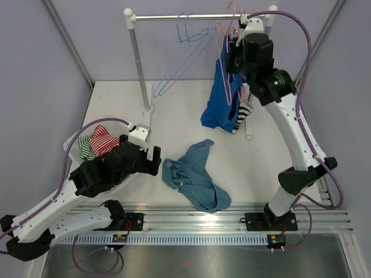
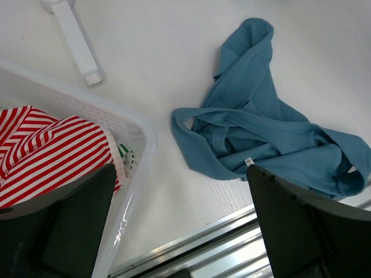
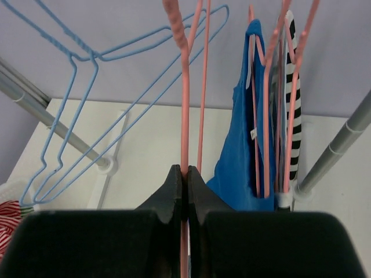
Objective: Remove the tank top from the hanger
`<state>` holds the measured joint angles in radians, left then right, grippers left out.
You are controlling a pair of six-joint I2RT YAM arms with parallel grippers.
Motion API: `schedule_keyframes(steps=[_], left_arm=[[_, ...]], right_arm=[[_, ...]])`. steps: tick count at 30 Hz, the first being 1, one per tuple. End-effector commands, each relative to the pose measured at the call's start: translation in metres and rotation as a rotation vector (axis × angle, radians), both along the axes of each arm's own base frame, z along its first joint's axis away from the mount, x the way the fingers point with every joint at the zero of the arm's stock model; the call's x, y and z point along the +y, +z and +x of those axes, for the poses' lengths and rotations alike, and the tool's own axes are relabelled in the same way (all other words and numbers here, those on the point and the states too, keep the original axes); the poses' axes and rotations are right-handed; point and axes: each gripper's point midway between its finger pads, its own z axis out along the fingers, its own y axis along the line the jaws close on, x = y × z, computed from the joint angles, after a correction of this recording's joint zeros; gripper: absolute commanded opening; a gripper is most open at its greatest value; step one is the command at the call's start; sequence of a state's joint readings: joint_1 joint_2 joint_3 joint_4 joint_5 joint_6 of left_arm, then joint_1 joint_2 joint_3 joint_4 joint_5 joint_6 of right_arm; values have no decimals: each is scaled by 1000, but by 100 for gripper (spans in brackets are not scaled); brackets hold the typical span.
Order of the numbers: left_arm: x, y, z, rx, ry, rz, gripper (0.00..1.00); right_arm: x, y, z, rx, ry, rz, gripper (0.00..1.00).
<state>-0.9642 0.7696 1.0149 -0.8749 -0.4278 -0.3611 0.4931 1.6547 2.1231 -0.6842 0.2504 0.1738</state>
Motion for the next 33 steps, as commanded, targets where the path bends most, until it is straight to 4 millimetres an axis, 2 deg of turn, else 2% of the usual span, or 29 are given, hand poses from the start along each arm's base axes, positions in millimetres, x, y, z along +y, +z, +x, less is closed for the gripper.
schedule_keyframes(steps=[1, 5, 6, 9, 10, 13, 18, 23, 31, 32, 33], left_arm=[[12, 11, 10, -77, 46, -46, 99], [22, 12, 11, -105, 70, -68, 99], [22, 12, 11, -108, 71, -71, 99], [23, 11, 13, -107, 70, -72, 99], [21, 10, 13, -101, 59, -75, 99], [18, 9, 14, -91, 48, -80, 99], [18, 7, 17, -81, 55, -75, 99], [22, 10, 20, -88, 78, -95, 99], [19, 20, 22, -78, 81, -148, 99], [19, 23, 23, -82, 82, -156, 99], [19, 24, 23, -80, 86, -160, 99]], right_arm=[[4, 10, 23, -24, -24, -61, 0], [19, 6, 46, -25, -12, -57, 0], [29, 2, 52, -16, 6, -37, 0], [47, -6, 58, -13, 28, -29, 0], [58, -6, 55, -20, 47, -33, 0], [75, -7, 56, -39, 68, -38, 0], [79, -14, 64, -36, 65, -54, 0], [76, -14, 62, -37, 55, -67, 0], [71, -29, 57, -3, 66, -113, 0], [71, -28, 56, -5, 67, -115, 1], [69, -24, 53, -10, 67, -112, 15]])
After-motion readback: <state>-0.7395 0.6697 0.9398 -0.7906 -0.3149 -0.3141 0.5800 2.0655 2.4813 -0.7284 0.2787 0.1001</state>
